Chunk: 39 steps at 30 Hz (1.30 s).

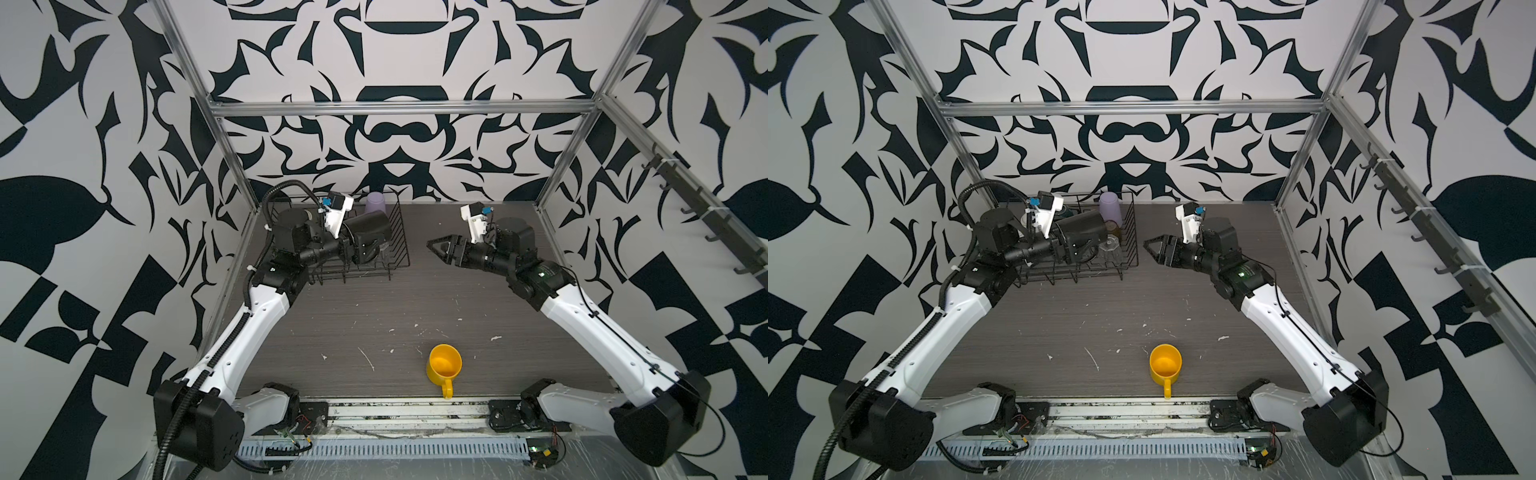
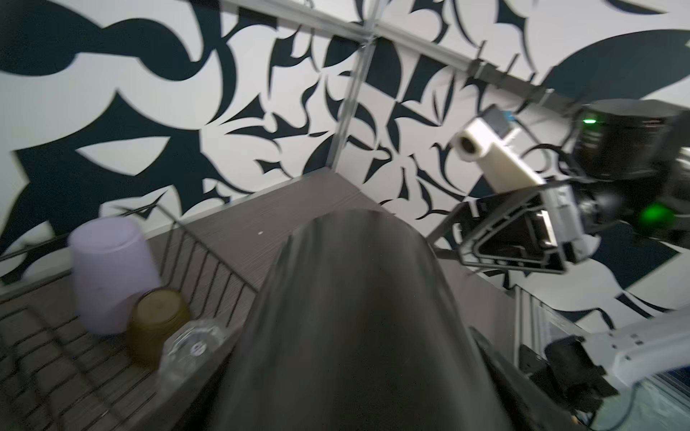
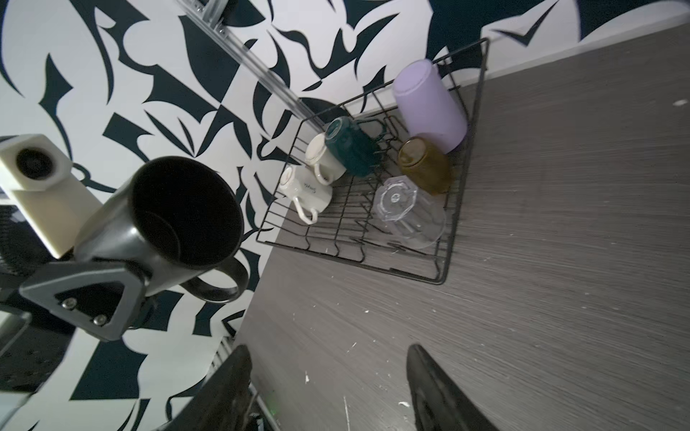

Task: Load cups into a dish rack
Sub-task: Pick up the cup from the center of the table, then place the cup upside down at the dish rack.

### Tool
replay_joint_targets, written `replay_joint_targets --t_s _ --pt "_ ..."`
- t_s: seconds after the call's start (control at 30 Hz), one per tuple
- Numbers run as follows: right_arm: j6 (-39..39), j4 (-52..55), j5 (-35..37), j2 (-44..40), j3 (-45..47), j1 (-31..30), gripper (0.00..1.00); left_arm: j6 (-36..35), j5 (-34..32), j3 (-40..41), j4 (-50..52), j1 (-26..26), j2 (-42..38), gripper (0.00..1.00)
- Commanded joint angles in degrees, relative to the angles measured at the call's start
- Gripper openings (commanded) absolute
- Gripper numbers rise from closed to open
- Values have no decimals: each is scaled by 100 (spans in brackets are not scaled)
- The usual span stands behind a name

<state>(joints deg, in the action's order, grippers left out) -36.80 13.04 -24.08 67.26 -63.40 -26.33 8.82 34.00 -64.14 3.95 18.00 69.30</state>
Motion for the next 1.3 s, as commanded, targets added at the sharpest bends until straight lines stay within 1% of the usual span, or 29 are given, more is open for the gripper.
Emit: replay_joint_targets --t_s 0.0,0.17,0.27,0.4,0.5,0.53,0.67,0.9,1.1,1.27 --pt "276 204 531 -141 82 36 72 -436 -1126 -592 1332 -19 172 0" --pt "337 316 675 -251 126 40 77 -559 -1910 -1303 2173 -33 649 0" --pt "375 387 733 -308 143 44 82 -583 -2326 -1816 2744 -49 968 0" --pt "383 410 755 -371 209 49 91 -574 -2822 -2382 3352 -53 1414 0" --pt "392 444 773 -407 240 57 99 -531 -2891 -2635 3531 -77 1643 0" --pt "406 459 781 -414 242 60 100 -522 -2924 -2742 3601 -77 1727 0" --pt "452 524 781 -457 249 66 100 -404 -3172 -3196 3918 -92 2091 0" --pt "506 551 764 -504 310 84 99 -105 -3093 -3867 4246 -130 2711 0" --pt "603 617 739 -521 336 107 100 -134 -3247 -4517 4968 -155 3336 0" --pt "685 668 711 -549 364 133 99 -313 -3190 -5040 5359 -248 3836 0"
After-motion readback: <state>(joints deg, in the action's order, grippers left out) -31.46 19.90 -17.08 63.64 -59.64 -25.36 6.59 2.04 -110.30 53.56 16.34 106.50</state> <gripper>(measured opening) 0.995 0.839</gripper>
